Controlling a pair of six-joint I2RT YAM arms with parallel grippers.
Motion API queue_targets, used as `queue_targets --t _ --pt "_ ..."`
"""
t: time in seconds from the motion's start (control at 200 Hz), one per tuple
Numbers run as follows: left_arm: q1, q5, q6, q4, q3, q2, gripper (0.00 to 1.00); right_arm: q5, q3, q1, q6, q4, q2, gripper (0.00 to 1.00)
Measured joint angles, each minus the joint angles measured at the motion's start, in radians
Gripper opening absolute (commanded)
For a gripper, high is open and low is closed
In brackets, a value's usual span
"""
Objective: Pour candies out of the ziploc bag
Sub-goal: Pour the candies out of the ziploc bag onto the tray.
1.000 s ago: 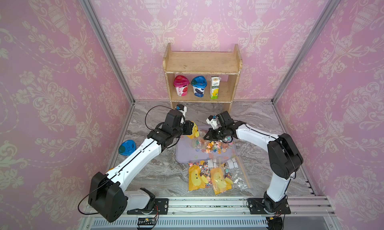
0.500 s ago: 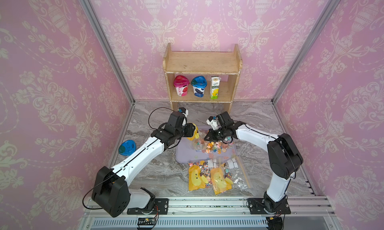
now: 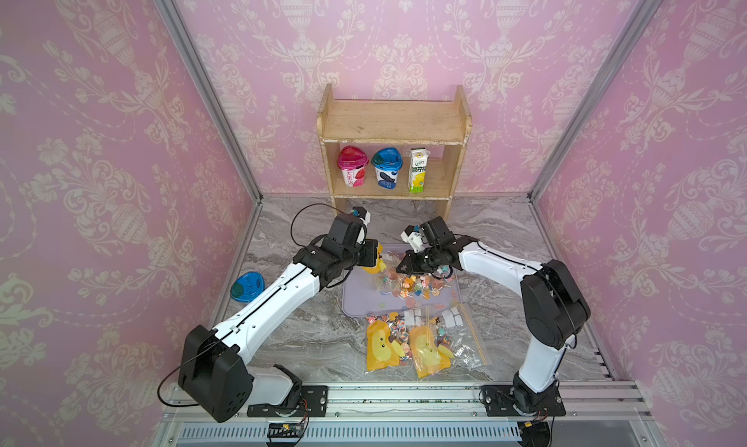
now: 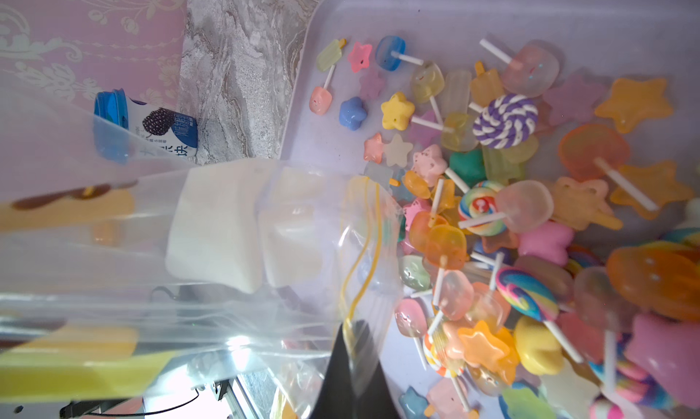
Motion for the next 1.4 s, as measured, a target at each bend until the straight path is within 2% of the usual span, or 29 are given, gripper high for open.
queue_targets --t 0.5,1.061,1.401 --pt "-0.015 -0.031 0.014 0.012 -0.009 -0.027 0.00 0.002 0.000 0.003 0.000 0.010 -0.015 0.02" --pt "-0.015 -0.049 0.016 0.069 -0.001 -0.082 0.00 0.052 0.003 0.004 -0.012 -0.055 -0.147 0.08" --pt "-0.012 -0.054 0.015 0.095 -0.058 -0.096 0.00 0.098 0.001 0.003 -0.013 -0.088 -0.147 0.09"
